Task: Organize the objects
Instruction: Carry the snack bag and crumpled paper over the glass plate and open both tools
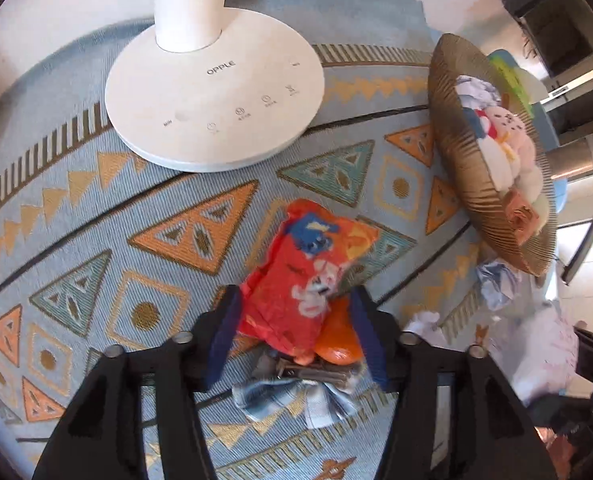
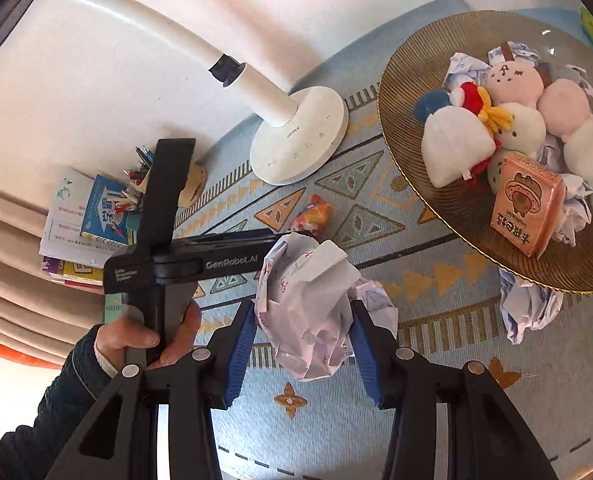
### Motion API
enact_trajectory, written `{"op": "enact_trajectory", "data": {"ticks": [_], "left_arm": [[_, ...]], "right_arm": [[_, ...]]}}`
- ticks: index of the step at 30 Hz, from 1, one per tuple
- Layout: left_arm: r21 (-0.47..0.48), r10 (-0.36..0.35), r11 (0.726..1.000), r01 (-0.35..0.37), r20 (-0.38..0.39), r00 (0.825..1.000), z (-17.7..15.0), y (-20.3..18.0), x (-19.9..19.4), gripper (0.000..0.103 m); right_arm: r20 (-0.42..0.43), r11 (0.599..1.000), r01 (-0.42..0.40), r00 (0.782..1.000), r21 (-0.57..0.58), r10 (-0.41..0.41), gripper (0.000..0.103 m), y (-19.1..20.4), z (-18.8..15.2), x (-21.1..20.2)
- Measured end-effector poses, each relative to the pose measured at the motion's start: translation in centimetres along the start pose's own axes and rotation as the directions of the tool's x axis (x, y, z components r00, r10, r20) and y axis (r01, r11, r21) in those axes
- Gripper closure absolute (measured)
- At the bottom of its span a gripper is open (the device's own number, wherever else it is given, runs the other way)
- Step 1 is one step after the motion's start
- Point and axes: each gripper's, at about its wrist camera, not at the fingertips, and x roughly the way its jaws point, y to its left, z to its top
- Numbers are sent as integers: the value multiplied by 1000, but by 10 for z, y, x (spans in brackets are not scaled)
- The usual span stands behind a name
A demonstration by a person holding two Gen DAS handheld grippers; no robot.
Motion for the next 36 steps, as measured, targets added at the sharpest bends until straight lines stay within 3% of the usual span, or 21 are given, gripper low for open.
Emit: {"op": "enact_trajectory", "data": {"ticks": [2,5,7,8,9,10,16,20,22,28,33,35,36], "left_arm": [[-4,54,999,-54,-9,998,5,-2,8,39],[67,120,990,-122,25,992,1,-19,10,38],[107,176,978,-181,58,983,-3,-31,7,62],[113,203,971,-210,68,977,-5,-34,4,66],[102,198,973,-205,81,977,-5,-35,-2,75],[75,184,979,-191,90,979,-6,-33,-11,77],[38,110,992,-120,214,971,-11,-49,-85,78],[40,29,998,-43,299,954,-7,-80,-122,78],[50,-13,999,-4,333,943,-3,-95,-133,78],[110,-88,993,51,367,926,21,-161,-122,78],[142,-91,989,43,354,931,27,-194,-104,77],[155,-99,987,47,345,933,30,-203,-97,74],[154,-101,987,51,334,937,32,-206,-94,63]], "right_arm": [[4,1000,4,1000,1,-4,57,-4,-4,-5],[5,1000,3,1000,10,-3,57,-12,-9,-11],[6,1000,-5,1000,15,5,57,-15,-10,-13],[9,1000,-14,1000,10,14,57,-16,-10,-16],[17,1000,-20,1000,0,20,57,-16,-11,-20],[27,1000,-24,999,-14,24,57,-14,-10,-25],[111,995,-47,992,-93,58,57,-4,5,-65],[176,994,-40,983,-97,57,57,-7,20,-91],[219,997,-1,976,-78,18,57,-13,27,-105],[306,987,150,939,50,-158,57,-52,51,-137],[291,978,178,935,110,-203,57,-80,63,-140],[272,976,192,938,101,-213,55,-85,65,-135],[252,974,203,942,97,-222,53,-88,67,-131]]}}
